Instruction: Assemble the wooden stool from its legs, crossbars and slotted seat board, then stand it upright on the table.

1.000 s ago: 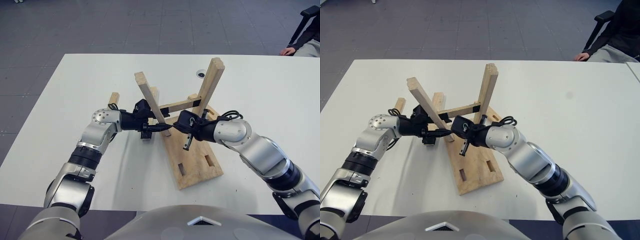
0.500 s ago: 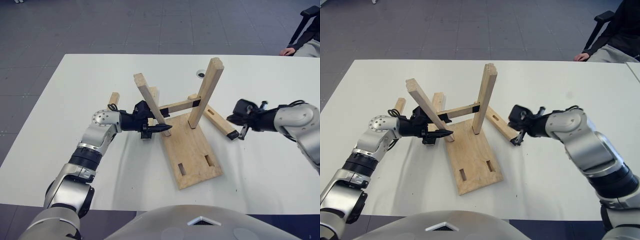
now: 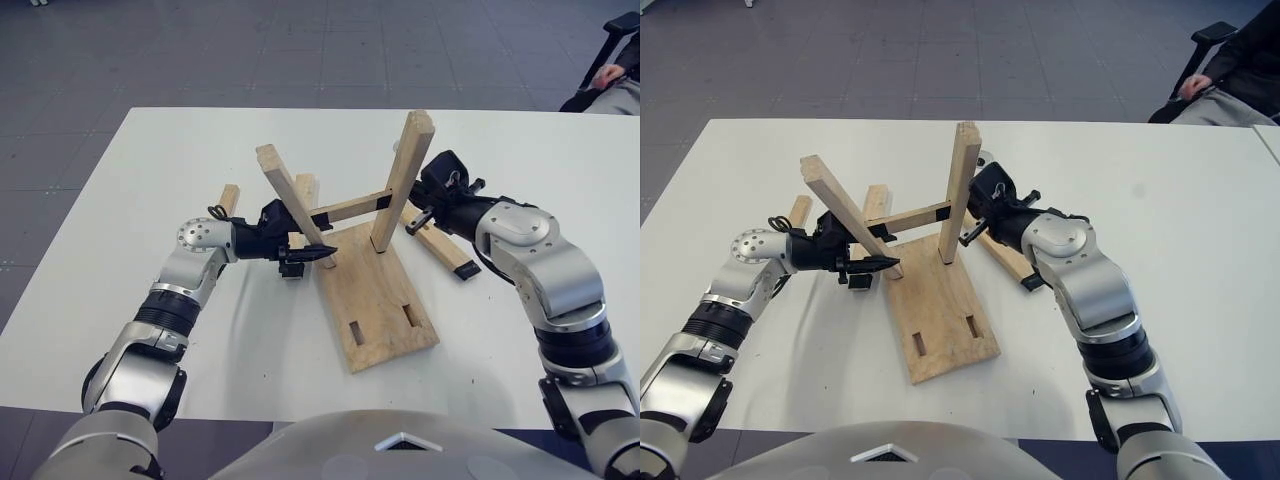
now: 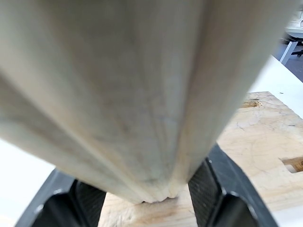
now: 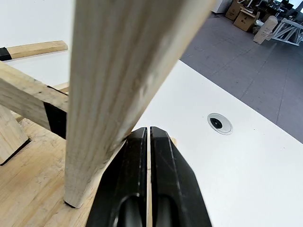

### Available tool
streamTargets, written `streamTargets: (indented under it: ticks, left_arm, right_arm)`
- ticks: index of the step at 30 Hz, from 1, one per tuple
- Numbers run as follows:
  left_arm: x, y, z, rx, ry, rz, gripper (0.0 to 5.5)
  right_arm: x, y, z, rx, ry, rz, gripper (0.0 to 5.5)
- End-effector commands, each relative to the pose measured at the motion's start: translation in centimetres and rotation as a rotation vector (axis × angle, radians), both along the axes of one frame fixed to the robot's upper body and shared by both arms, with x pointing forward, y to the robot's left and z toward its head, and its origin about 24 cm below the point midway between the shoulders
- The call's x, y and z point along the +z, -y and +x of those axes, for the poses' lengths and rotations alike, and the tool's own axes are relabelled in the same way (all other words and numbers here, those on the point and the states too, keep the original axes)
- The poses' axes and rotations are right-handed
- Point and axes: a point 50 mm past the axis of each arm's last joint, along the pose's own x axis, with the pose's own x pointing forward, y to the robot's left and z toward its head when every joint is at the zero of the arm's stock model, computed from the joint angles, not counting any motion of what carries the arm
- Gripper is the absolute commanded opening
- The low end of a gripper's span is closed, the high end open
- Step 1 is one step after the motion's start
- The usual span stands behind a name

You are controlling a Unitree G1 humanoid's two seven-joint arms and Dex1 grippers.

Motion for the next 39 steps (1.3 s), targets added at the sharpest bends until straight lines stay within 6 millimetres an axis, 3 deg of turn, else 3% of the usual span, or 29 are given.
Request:
streamTargets:
  ticks: [1,3,6,14,16,21,30,34,36,39]
  left_arm:
    - [-6.2,-2.2,-3.3,-0.123,-0.079,0.412,2.12]
    - [-5.0,-1.8,-2.4,-0.152,-0.011,0.374,2.12]
    - [-3.7,-0.9,-1.7,-0.203,0.073,0.305,2.12]
    - [-0.8,0.9,-0.1,-0.288,0.28,0.208,2.12]
    - [-0.1,1.1,0.7,-0.267,0.319,0.209,2.81]
    - [1.0,1.0,2.3,-0.206,0.378,0.209,3.72]
    - [5.0,-1.8,4.0,-0.239,0.393,0.305,5.39]
    - [5.8,-3.8,3.5,-0.206,0.356,0.363,5.43]
    - [7.0,-6.1,3.3,-0.064,0.349,0.403,5.43]
    - [12.3,-9.1,4.9,0.368,0.45,0.317,5.43]
  right_arm:
    - [0.4,-2.5,-3.1,0.388,-0.094,-0.051,0.12]
    - [-0.8,-0.6,-3.0,0.369,-0.153,-0.159,0.12]
    - [-0.7,0.8,-1.9,0.33,-0.158,-0.198,0.12]
    - [-0.7,1.4,-1.4,0.337,-0.16,-0.217,0.12]
    - [-0.7,1.4,-1.4,0.34,-0.159,-0.219,0.1]
    - [-1.0,1.5,-1.9,0.372,-0.176,-0.238,0.1]
    - [-1.9,3.2,-3.7,0.463,-0.248,-0.296,0.1]
    - [-2.3,3.9,-4.1,0.468,-0.257,-0.313,0.1]
    - [-2.5,4.3,-4.1,0.462,-0.262,-0.323,0.1]
    - [-3.0,4.4,-4.6,0.484,-0.284,-0.301,0.1]
